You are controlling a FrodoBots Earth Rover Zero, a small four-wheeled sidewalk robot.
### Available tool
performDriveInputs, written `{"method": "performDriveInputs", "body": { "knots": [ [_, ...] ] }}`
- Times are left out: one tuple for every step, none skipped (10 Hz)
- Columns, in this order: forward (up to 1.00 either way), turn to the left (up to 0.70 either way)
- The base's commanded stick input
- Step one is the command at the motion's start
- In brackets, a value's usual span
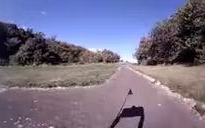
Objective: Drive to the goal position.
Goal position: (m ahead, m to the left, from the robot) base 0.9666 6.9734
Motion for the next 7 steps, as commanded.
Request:
{"method": "performDriveInputs", "body": {
  "knots": [
    [1.0, 0.41],
    [1.0, 0.41],
    [1.0, 0.41],
    [1.0, 0.41],
    [1.0, 0.41],
    [1.0, 0.41],
    [1.0, 0.41]
  ]
}}
